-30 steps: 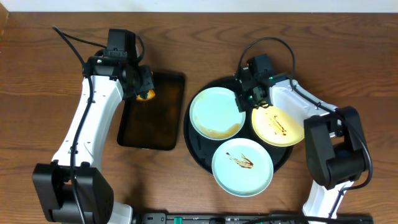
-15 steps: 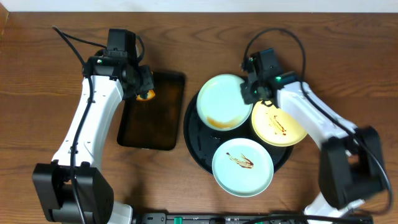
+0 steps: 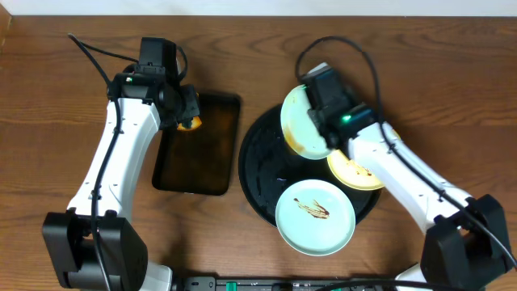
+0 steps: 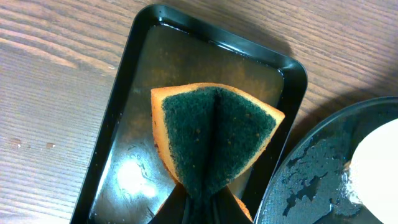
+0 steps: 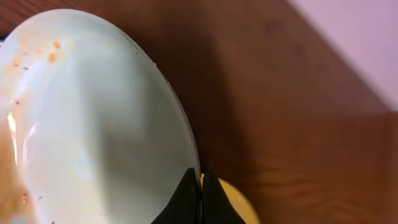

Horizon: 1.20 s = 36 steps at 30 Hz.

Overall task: Clean dirty plates on tray and stack at the side
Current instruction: 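Lift the cleaned blue plate with the right gripper off the round tray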

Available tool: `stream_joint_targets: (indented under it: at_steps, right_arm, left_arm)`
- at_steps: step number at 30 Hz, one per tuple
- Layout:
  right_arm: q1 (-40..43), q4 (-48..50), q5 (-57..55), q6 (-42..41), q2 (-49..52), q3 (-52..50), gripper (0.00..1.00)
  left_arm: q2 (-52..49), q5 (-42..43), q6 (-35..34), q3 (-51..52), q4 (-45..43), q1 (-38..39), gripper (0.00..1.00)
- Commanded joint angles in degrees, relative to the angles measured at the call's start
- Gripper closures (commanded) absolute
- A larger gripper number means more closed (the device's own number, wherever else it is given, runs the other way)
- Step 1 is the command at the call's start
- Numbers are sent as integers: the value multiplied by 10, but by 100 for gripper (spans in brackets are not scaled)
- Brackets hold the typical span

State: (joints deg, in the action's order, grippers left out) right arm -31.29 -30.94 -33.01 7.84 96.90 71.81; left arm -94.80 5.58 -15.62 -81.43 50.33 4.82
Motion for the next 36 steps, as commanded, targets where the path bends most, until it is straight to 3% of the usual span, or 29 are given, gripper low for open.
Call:
stream_joint_targets:
  at_steps: [1, 11, 31, 36]
  right_arm:
    - [-34, 16, -124, 28, -3, 2, 99]
    - [-100, 64, -200, 51, -15, 2, 99]
    - [-113, 120, -238, 126, -32, 2, 99]
    - [-113, 118, -238, 100, -32, 2, 99]
  left_arm:
    - [9, -7, 1, 0, -2, -2, 92]
    - [9, -7, 1, 0, -2, -2, 92]
    - [9, -7, 1, 0, -2, -2, 92]
    - [9, -7, 1, 0, -2, -2, 92]
